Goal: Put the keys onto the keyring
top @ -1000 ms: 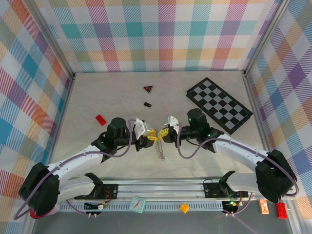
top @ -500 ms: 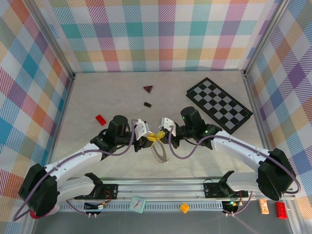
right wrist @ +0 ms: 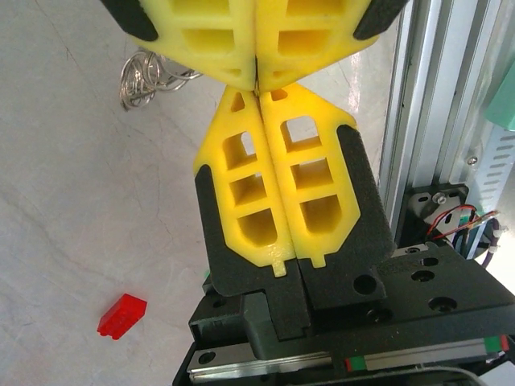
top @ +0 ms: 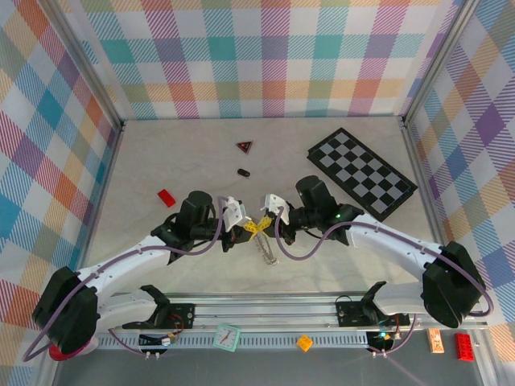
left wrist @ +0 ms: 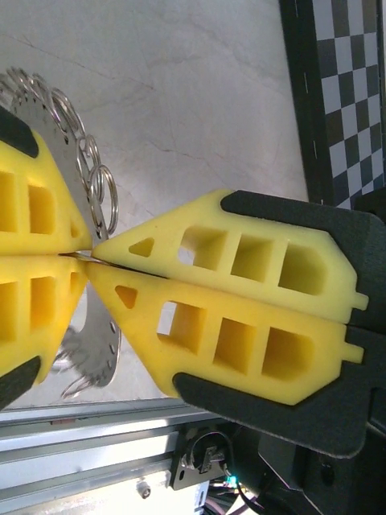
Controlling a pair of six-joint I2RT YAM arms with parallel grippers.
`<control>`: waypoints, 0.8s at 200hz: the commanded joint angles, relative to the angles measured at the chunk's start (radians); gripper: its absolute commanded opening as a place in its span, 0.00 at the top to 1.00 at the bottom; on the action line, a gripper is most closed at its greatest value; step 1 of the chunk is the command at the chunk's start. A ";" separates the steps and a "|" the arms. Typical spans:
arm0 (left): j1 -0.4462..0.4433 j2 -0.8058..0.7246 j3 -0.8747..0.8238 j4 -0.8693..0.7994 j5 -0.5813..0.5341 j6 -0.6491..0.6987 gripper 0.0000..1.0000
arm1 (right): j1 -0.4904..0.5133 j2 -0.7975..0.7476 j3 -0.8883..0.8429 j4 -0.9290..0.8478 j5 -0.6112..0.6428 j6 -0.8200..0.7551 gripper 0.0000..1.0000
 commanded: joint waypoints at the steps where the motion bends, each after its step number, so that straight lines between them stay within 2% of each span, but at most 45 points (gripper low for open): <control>1: -0.001 0.011 -0.021 0.144 0.039 -0.021 1.00 | 0.002 0.000 -0.012 0.100 -0.094 0.039 0.96; 17: -0.001 0.010 -0.039 0.167 0.027 -0.020 1.00 | -0.035 -0.015 -0.048 0.147 -0.124 0.069 0.72; 24: -0.001 0.009 -0.047 0.174 0.023 -0.019 1.00 | -0.053 -0.024 -0.068 0.168 -0.138 0.084 0.66; 35: -0.003 0.007 -0.055 0.180 0.020 -0.012 1.00 | -0.076 -0.035 -0.100 0.214 -0.155 0.099 0.62; 71: -0.004 0.004 -0.085 0.220 0.012 -0.008 1.00 | -0.135 -0.060 -0.216 0.403 -0.175 0.191 0.63; 139: -0.015 0.002 -0.096 0.230 -0.001 0.002 1.00 | -0.134 0.015 -0.228 0.422 -0.251 0.202 0.70; 160: -0.016 0.007 -0.094 0.228 -0.006 0.003 1.00 | -0.131 0.042 -0.211 0.416 -0.272 0.204 0.76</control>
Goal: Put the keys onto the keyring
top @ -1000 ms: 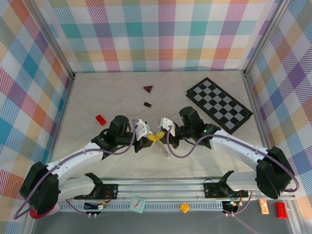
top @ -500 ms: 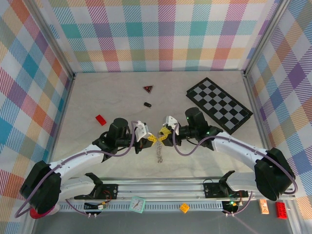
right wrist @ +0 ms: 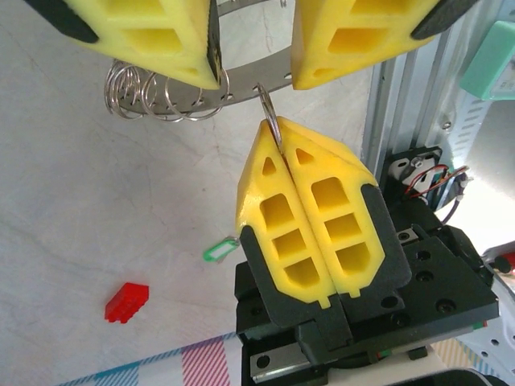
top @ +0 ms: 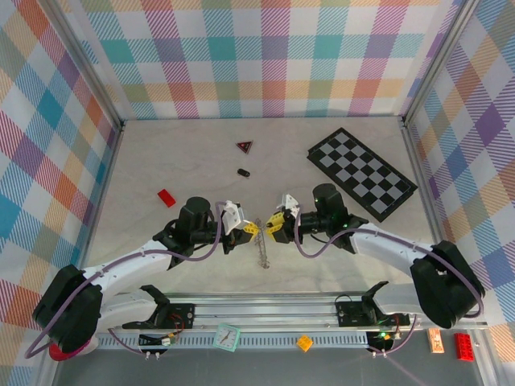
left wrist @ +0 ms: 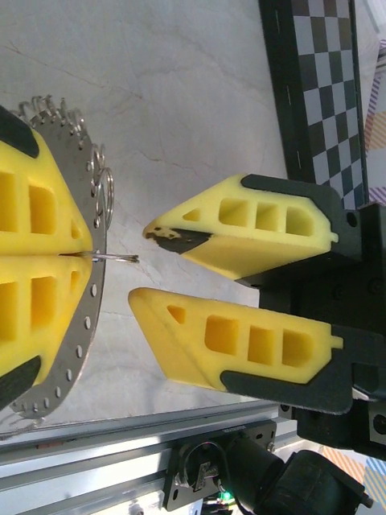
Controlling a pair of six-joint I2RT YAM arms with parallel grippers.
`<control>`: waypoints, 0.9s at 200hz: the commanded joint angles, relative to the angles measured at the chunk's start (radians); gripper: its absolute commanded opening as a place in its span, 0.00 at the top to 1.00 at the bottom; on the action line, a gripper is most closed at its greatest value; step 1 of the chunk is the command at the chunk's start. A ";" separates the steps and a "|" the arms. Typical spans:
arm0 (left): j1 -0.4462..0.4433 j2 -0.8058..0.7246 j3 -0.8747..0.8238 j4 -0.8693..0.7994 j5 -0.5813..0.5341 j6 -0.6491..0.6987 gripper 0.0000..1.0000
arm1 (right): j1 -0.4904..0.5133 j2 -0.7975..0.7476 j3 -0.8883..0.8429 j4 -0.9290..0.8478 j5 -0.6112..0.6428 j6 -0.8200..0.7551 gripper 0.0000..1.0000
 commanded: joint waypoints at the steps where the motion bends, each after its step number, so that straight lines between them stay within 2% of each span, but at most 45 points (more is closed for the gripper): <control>1: -0.014 -0.001 -0.007 0.059 0.009 0.016 1.00 | 0.006 0.032 0.026 0.031 -0.073 0.008 0.76; 38: -0.017 0.008 -0.004 0.059 0.005 0.017 1.00 | 0.023 0.062 0.038 0.054 -0.097 0.019 0.81; 92: -0.020 0.009 -0.001 0.046 0.007 0.022 1.00 | 0.044 0.090 0.055 0.079 -0.095 0.026 0.82; 132: -0.028 0.012 0.010 0.005 0.005 0.045 1.00 | 0.049 0.105 0.067 0.078 -0.087 0.024 0.90; 156: -0.039 0.013 0.022 -0.057 -0.015 0.086 1.00 | 0.050 0.108 0.068 0.068 -0.073 0.021 0.88; 180: -0.043 0.013 0.018 -0.040 -0.020 0.079 1.00 | 0.053 0.113 0.070 0.053 -0.068 0.011 0.87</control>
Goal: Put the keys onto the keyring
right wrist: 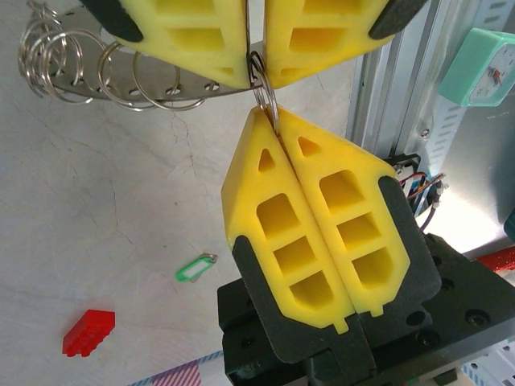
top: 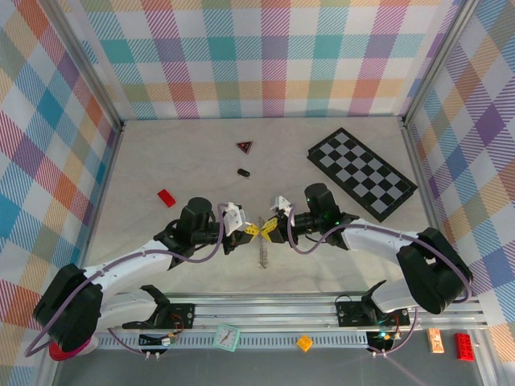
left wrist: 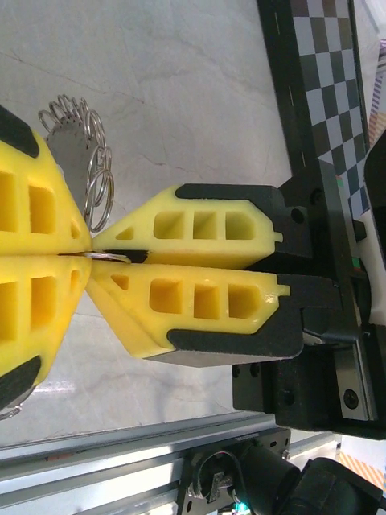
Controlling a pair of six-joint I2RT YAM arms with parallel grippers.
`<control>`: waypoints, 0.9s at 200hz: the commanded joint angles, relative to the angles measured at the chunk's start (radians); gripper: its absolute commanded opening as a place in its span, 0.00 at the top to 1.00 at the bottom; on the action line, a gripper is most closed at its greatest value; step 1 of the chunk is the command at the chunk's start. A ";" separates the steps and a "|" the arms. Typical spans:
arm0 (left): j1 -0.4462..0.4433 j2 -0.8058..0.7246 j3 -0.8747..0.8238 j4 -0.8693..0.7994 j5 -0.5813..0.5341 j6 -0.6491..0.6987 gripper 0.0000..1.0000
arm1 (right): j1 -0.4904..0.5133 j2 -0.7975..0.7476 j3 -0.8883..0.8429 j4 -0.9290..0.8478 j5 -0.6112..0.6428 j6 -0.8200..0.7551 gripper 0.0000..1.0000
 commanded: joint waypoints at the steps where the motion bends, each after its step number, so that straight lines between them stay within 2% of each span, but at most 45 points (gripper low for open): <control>1: -0.027 0.006 0.015 -0.026 0.005 0.030 1.00 | 0.021 0.012 0.038 0.025 -0.028 -0.014 0.87; 24: -0.028 0.014 0.017 -0.020 0.005 0.027 1.00 | 0.025 0.023 0.042 0.019 -0.025 -0.020 0.86; 59: -0.030 0.015 0.018 -0.018 -0.011 0.018 1.00 | 0.029 0.033 0.048 0.009 -0.030 -0.022 1.00; 73: -0.032 0.011 0.025 -0.040 -0.039 0.018 1.00 | 0.032 0.023 0.058 -0.014 -0.025 -0.031 1.00; 93: -0.032 -0.013 0.045 -0.106 -0.085 0.043 0.79 | 0.045 0.001 0.091 -0.114 0.005 -0.081 1.00; 113: -0.036 -0.039 0.084 -0.212 -0.115 0.101 0.74 | 0.061 -0.015 0.137 -0.245 0.048 -0.153 1.00; 136: -0.042 -0.043 0.152 -0.357 -0.135 0.186 0.75 | 0.084 -0.016 0.192 -0.374 0.095 -0.224 1.00; 180: -0.043 0.000 0.222 -0.493 -0.116 0.281 0.87 | 0.118 -0.022 0.253 -0.474 0.144 -0.275 1.00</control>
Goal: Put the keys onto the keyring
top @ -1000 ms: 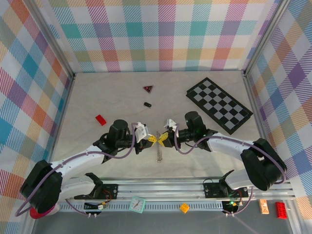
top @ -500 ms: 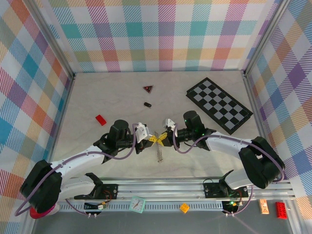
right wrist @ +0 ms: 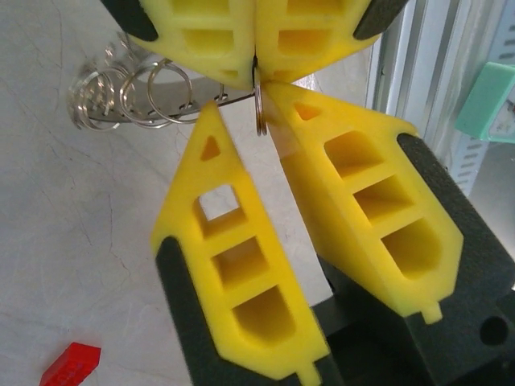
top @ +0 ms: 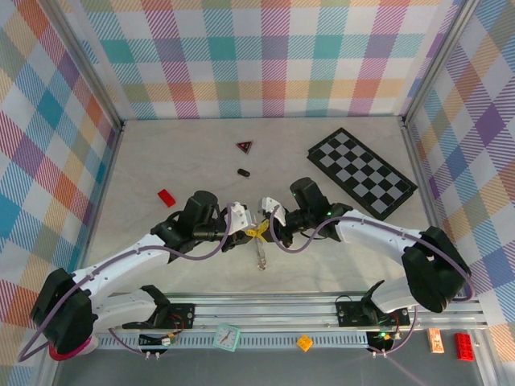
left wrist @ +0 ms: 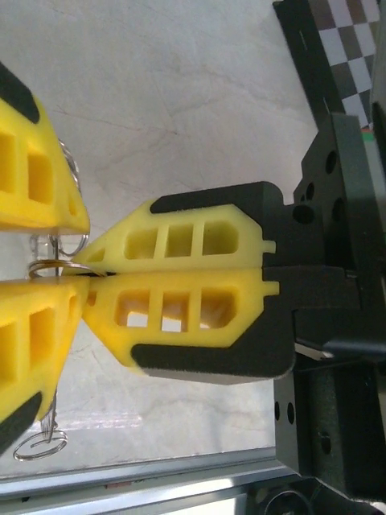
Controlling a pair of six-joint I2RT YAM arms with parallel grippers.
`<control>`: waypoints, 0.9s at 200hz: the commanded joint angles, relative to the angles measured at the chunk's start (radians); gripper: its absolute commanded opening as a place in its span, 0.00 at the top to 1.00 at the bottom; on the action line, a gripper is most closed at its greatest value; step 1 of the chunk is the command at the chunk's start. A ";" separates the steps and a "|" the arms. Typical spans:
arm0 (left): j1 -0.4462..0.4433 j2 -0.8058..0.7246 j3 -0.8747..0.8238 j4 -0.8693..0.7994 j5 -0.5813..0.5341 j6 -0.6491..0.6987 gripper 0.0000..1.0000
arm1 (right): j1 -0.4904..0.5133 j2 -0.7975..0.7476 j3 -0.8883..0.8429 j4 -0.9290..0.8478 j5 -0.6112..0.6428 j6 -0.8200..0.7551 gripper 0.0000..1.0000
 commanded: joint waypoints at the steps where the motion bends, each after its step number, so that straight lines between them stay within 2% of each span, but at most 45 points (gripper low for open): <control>1: -0.010 0.026 0.048 -0.112 0.015 0.087 0.88 | 0.030 -0.032 0.059 -0.086 0.000 -0.075 1.00; 20: -0.010 0.040 0.060 -0.117 0.031 0.090 1.00 | 0.036 -0.043 0.063 -0.079 -0.001 -0.067 1.00; 30: -0.010 0.040 0.053 -0.100 0.037 0.078 1.00 | 0.034 -0.061 0.038 -0.036 0.007 -0.050 1.00; 57: -0.009 0.007 -0.033 0.092 0.070 -0.045 1.00 | -0.020 -0.114 -0.095 0.178 -0.038 0.063 0.72; 67: -0.009 -0.002 -0.078 0.192 0.070 -0.107 1.00 | -0.047 -0.117 -0.146 0.270 -0.071 0.117 0.68; 110: -0.009 -0.028 -0.238 0.572 0.037 -0.279 1.00 | -0.065 -0.091 -0.256 0.460 -0.094 0.186 0.67; 141: -0.009 -0.032 -0.283 0.674 0.036 -0.322 1.00 | -0.064 -0.095 -0.296 0.556 -0.085 0.213 0.67; 180: -0.009 -0.029 -0.305 0.746 0.051 -0.358 1.00 | -0.064 -0.084 -0.275 0.538 -0.109 0.222 0.70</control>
